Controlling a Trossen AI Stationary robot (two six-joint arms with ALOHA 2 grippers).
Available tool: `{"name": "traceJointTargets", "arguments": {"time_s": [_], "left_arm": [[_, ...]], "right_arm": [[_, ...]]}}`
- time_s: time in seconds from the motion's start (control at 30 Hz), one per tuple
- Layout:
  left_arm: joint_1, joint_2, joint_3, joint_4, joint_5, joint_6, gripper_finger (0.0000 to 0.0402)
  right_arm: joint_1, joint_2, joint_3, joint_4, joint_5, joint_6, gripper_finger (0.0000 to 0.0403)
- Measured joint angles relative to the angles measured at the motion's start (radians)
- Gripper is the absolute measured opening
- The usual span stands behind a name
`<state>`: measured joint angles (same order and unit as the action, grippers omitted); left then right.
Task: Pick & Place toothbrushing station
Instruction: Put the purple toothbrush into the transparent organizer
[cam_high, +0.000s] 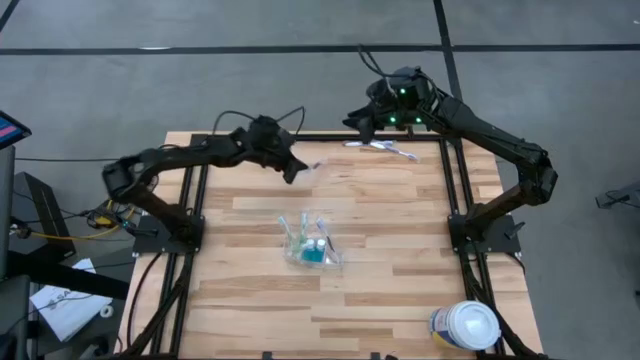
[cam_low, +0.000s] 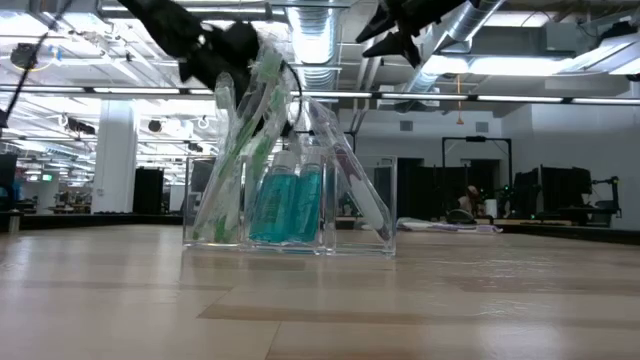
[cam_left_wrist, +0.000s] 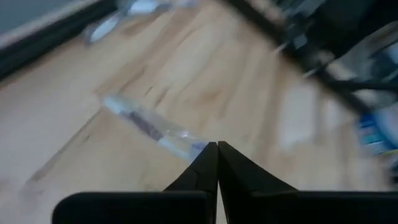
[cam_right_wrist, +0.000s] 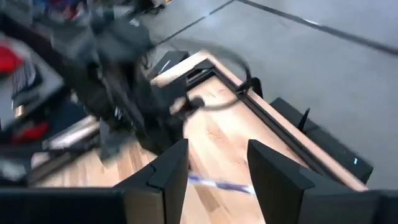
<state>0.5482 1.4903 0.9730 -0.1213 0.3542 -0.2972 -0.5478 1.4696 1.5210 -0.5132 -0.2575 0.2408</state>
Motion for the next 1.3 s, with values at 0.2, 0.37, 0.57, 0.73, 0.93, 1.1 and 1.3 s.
{"name": "traceJointTargets", "arguments": {"time_s": [0.2,0.37,0.57,0.73,0.93,1.1,1.3], "left_arm": [[0.045,-0.166,0.002,0.001,0.077,-0.152,0.0],[0.088,-0.248,0.017,0.008,0.153,-0.292,0.0],[0.099,-0.255,0.076,0.058,0.179,-0.388,0.0],[0.094,-0.212,0.107,0.221,0.218,-0.485,0.0],[0.078,-0.138,0.175,0.266,0.251,-0.522,0.0],[0.051,-0.066,0.243,0.287,0.279,-0.522,0.0],[0.033,0.002,0.318,0.304,0.308,-0.52,0.0]], "right_arm": [[0.051,0.0,0.0,-0.005,-0.012,-0.188,0.0181],[0.079,0.0,0.0,-0.005,-0.011,-0.266,0.0203],[0.11,0.009,0.0,0.01,0.043,-0.304,0.0211],[0.134,0.024,-0.001,0.068,0.05,-0.304,0.0206],[0.142,0.04,-0.001,0.1,0.05,-0.296,0.0204],[0.143,0.042,0.001,0.117,0.05,-0.293,0.0205],[0.142,0.044,0.0,0.131,0.05,-0.293,0.0201]]}}
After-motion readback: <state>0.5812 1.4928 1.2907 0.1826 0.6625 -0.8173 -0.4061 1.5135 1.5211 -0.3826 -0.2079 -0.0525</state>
